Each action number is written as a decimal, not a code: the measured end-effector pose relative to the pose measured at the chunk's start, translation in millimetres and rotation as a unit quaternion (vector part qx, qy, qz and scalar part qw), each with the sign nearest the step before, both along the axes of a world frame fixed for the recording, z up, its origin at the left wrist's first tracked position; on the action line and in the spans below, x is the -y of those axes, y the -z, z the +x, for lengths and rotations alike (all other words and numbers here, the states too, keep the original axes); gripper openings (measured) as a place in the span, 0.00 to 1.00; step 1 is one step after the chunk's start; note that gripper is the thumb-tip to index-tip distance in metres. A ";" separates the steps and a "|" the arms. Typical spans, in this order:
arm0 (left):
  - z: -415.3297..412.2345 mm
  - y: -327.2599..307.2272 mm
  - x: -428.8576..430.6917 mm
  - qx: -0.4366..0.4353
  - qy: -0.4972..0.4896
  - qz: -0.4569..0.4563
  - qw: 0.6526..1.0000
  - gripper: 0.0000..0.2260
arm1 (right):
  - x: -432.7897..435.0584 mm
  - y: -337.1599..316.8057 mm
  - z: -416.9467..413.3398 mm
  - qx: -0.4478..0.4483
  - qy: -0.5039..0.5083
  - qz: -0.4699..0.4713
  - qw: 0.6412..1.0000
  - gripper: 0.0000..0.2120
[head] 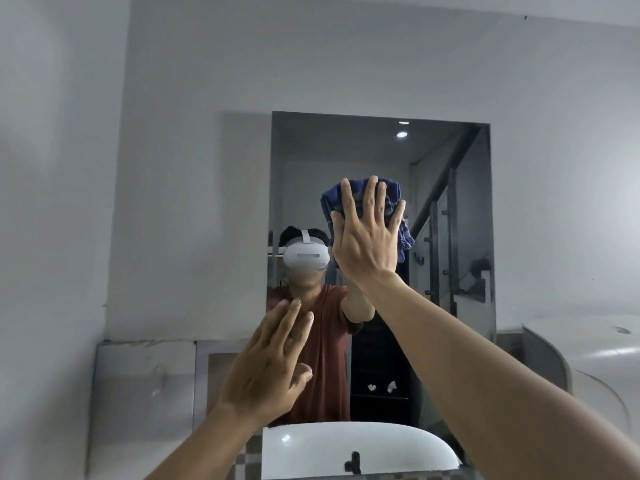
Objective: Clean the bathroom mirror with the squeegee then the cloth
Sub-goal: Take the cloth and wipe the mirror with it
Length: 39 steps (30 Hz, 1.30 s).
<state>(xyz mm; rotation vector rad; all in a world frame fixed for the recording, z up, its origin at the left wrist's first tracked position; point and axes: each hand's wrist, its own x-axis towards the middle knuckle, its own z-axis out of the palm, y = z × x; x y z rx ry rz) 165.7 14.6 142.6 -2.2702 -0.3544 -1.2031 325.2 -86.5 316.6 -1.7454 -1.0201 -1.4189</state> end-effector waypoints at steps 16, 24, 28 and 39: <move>-19.4 32.5 -9.5 0.015 -0.021 -0.011 1.000 0.34 | -33.2 11.6 -48.0 0.192 -0.028 -0.151 0.969 0.26; -18.5 33.6 -4.6 -0.002 -0.023 -0.044 0.999 0.39 | -11.4 61.5 -28.5 0.226 -0.044 -0.207 0.951 0.26; -18.1 33.0 -5.0 -0.004 -0.014 -0.060 0.998 0.41 | 1.2 75.7 -13.7 0.203 -0.037 -0.209 0.956 0.26; -7.5 31.8 9.5 0.022 -0.036 -0.079 0.996 0.30 | 30.7 75.2 33.2 0.116 0.006 -0.109 0.987 0.26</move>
